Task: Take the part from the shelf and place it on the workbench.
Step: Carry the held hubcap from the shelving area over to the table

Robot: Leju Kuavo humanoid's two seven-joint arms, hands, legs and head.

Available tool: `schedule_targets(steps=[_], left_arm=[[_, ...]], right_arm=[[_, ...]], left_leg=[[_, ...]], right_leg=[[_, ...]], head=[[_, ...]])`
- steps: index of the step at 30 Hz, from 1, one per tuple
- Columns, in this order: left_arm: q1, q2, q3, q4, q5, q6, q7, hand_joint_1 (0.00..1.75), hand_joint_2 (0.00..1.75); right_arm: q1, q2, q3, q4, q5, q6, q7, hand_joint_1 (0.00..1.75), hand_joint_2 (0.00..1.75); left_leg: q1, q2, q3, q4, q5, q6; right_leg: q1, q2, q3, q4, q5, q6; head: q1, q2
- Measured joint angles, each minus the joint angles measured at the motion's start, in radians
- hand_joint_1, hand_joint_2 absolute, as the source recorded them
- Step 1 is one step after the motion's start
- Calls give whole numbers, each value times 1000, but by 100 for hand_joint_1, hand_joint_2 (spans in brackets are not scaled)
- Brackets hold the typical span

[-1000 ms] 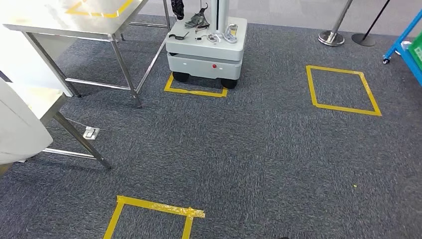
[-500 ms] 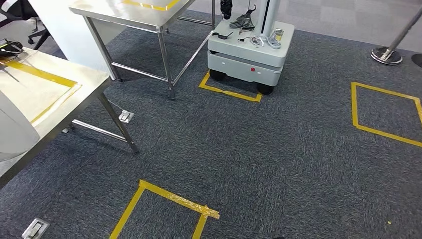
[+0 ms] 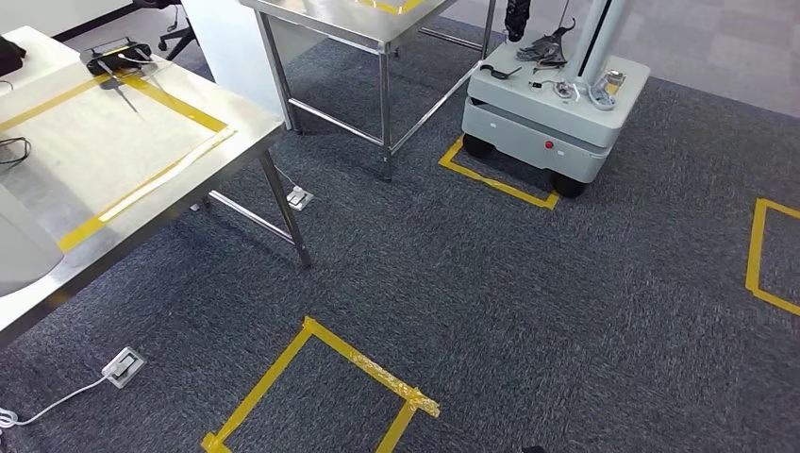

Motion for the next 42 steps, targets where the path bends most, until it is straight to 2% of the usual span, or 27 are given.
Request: schedule_targets(steps=[1, 3, 5, 7, 8, 9, 10, 12, 14, 16, 17, 18, 20, 21, 23, 24, 25, 28, 29, 31, 32, 34, 36, 38, 39, 40, 42], left_arm=[[-2, 0, 0, 2, 2, 3, 1, 175, 175], [-7, 2, 0, 3, 7, 9, 1, 175, 175], [-12, 1, 1, 3, 14, 14, 2, 175, 175], [-13, 0, 1, 4, 22, 16, 2, 175, 175], [-12, 0, 1, 5, 26, 17, 2, 175, 175], [-12, 0, 0, 5, 29, 18, 1, 175, 175], [-12, 0, 0, 5, 31, 19, 1, 175, 175], [-13, 0, 0, 4, 34, 23, 0, 175, 175], [-12, 0, -2, 3, 35, 27, 0, 175, 175], [-6, 2, -3, 2, 35, 28, 0, 175, 175], [-2, 4, -3, 1, 35, 28, -1, 175, 175], [0, 5, -3, 0, 35, 28, -2, 175, 175], [2, 5, -4, -1, 32, 28, -5, 175, 175], [3, 3, -5, -2, 28, 28, -5, 175, 175], [9, -1, -6, -2, 19, 31, -7, 175, 175], [13, -2, -7, -3, 14, 34, -9, 175, 175], [15, -3, -7, -5, 10, 36, -11, 175, 175], [19, -3, -5, -16, 3, 40, -17, 175, 175], [20, -3, -4, -20, 2, 41, -18, 175, 175], [23, -2, 1, -24, 1, 43, -18, 175, 175], [25, -2, 3, -26, 0, 43, -18, 175, 175], [20, -1, 6, -28, 0, 43, -17, 175, 175], [13, -4, 7, -29, -2, 43, -17, 175, 175], [12, -8, 5, -27, -4, 43, -17, 175, 175], [12, -10, 5, -26, -4, 43, -17, 175, 175], [11, -11, 4, -25, -4, 43, -17, 175, 175], [12, -11, 4, -24, -4, 43, -17, 175, 175]], right_arm=[[-2, 1, 0, 0, -2, -1, 3, 0, 0], [-5, 3, -1, 0, -5, 0, 4, 0, 0], [-5, 4, -1, 0, -8, -1, 3, 0, 0], [0, 5, -3, 0, -13, -2, 4, 0, 0], [2, 5, -5, 0, -15, -3, 4, 0, 0], [4, 5, -7, 0, -17, -3, 5, 0, 0], [5, 5, -8, 0, -17, -3, 6, 0, 0], [5, 5, -10, 0, -17, -2, 10, 0, 0], [5, 6, -10, 0, -17, -2, 15, 0, 0], [4, 8, -12, 0, -18, -2, 18, 0, 0], [4, 10, -13, 0, -18, -2, 20, 0, 0], [4, 11, -14, 0, -19, -2, 20, 0, 0], [6, 13, -17, 0, -19, -3, 20, 0, 0], [7, 13, -17, 0, -19, -3, 20, 0, 0], [10, 13, -18, 0, -18, -3, 19, 0, 0], [10, 13, -18, 0, -17, -2, 19, 0, 0], [9, 13, -18, 0, -16, -2, 18, 0, 0], [8, 14, -18, 0, -12, -2, 15, 0, 0], [7, 14, -18, 0, -10, -2, 15, 0, 0], [3, 14, -18, 0, -7, -2, 15, 0, 0], [1, 14, -18, 0, -6, -2, 14, 0, 0], [-3, 13, -18, 0, -5, -2, 14, 0, 0], [-3, 13, -18, 0, -5, -3, 14, 0, 0], [-1, 13, -18, 0, -5, -3, 14, 0, 0], [-1, 13, -18, 0, -6, -5, 14, 0, 0], [0, 13, -18, 0, -6, -8, 13, 0, 0], [-1, 12, -18, 0, -8, -16, 8, 0, 0]], left_leg=[[2, -12, -1, 0, 2, 6], [9, -32, -2, -6, 8, 18], [14, -52, -6, -9, 13, 27], [14, -77, -14, -7, 16, 29], [14, -91, -17, -5, 18, 28], [15, -106, -19, -4, 19, 26], [17, -120, -20, -1, 20, 23], [18, -147, -24, 3, 22, 14], [19, -171, -31, 2, 27, -1], [22, -196, -38, -6, 36, -18], [22, -187, -42, -5, 38, -23], [19, -161, -52, 9, 29, -26], [14, -86, -93, 100, -23, -28], [14, -63, -122, 169, -58, -30], [14, -51, -159, 269, -96, -32], [14, -49, -152, 268, -89, -31], [13, -43, -124, 227, -66, -30], [2, 10, -18, 41, -7, -12], [-2, 20, -4, 14, -4, -5], [-5, 3, -5, 6, -2, 9], [-2, -9, -6, 2, 1, 14], [6, -30, -7, -5, 9, 26], [11, -52, -12, -7, 14, 34], [11, -78, -17, -6, 17, 34], [12, -92, -19, -5, 18, 33], [14, -106, -21, -3, 19, 31], [16, -126, -22, 2, 20, 25]], right_leg=[[0, -5, 2, 0, -2, 5], [-4, 35, -6, 27, -24, 18], [-11, 105, -56, 133, -82, 27], [-14, 132, -122, 264, -132, 30], [-14, 134, -136, 290, -132, 30], [-16, 137, -132, 276, -113, 30], [-18, 145, -107, 222, -78, 29], [-24, 196, -41, 81, -19, 29], [-25, 231, -11, 14, -4, 28], [-23, 211, -9, 9, -2, 19], [-23, 196, -7, 5, 2, 11], [-24, 180, -5, 1, 6, 2], [-22, 148, -4, -5, 11, -11], [-19, 133, -5, -5, 10, -14], [-14, 100, -6, -4, 8, -17], [-12, 84, -6, -3, 7, -18], [-11, 69, -5, -2, 5, -18], [-5, 31, -2, 5, -4, -10], [-3, 20, -1, 6, -6, -5], [-1, -2, 3, 4, -7, 5], [-2, 1, 5, 5, -10, 11], [-6, 57, -11, 47, -38, 24], [-13, 122, -69, 166, -100, 33], [-15, 135, -128, 279, -139, 37], [-16, 136, -135, 289, -130, 37], [-17, 139, -120, 255, -102, 37], [-20, 151, -55, 117, -34, 34]], head=[[0, 0], [1, 0], [2, 0], [2, 0], [2, 0], [2, 0], [2, 0], [2, 0], [2, 0], [1, 0], [0, 0], [-2, 0], [-8, 0], [-10, 0], [-10, 0], [-10, 0], [-10, 0], [-10, 0], [-9, 0], [-8, 0], [-8, 0], [-7, 0], [-6, 0], [-5, 0], [-5, 0], [-5, 0], [-5, 0]])
